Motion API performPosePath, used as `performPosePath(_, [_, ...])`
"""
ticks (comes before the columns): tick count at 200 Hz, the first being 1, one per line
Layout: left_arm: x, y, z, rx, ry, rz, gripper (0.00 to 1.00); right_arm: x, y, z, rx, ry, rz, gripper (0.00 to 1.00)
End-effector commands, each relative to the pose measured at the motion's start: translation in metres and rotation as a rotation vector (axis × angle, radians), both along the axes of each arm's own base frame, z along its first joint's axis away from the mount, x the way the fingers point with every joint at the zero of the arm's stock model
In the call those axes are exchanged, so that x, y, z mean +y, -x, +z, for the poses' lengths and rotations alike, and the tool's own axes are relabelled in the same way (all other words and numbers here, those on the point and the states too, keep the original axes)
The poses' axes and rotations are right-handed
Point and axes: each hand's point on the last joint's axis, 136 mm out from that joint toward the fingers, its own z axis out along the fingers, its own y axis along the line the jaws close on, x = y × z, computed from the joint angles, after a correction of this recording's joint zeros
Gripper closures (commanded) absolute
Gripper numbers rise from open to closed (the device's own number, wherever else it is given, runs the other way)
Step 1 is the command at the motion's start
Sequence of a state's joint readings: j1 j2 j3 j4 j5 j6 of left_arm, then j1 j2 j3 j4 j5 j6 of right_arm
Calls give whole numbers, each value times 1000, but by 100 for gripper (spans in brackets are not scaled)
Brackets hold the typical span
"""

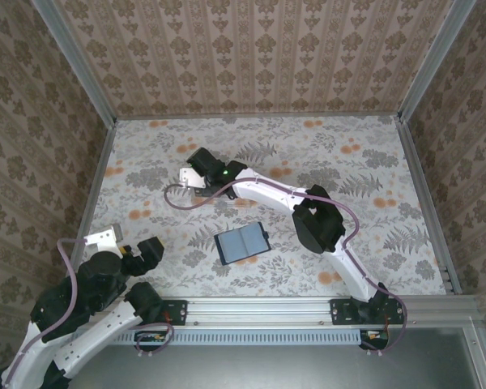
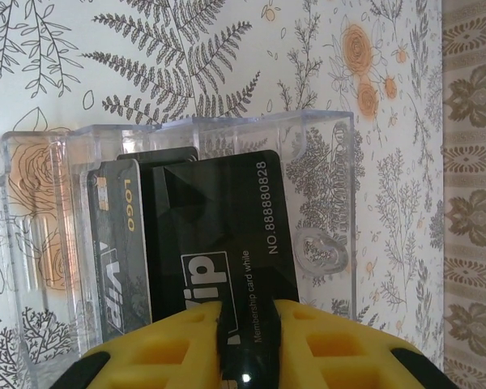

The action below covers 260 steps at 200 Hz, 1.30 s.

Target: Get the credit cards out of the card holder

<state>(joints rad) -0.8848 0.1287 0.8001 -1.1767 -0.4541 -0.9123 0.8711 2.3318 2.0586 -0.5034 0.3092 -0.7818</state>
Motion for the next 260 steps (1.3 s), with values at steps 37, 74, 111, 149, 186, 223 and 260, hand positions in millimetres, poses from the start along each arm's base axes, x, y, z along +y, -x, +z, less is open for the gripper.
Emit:
performPosePath(37, [5,1,-2,-6,-1,15,0,-1,8,-5,34,-23,-18,77])
performPosePath(74, [5,1,-1,-9,5,13,0,2,25,-3,57,-47,11,79])
performPosePath(111, [6,1,-1,-12,6,15,0,2,35,14,68,-102,15,83])
performPosePath(149, [5,1,-1,-12,6,15,0,1,37,34,51,-145,1,75])
performPosePath(186, [4,1,-2,-10,6,12,0,-4,39,63,33,-245,-51,72])
performPosePath(223, [-4,-1,-5,-2,0,-13,0,-30,42,96,7,-415,-194,67])
performPosePath(260, [-23,-8,-19,41,-21,-55,0,-83,55,116,72,-663,-432,65])
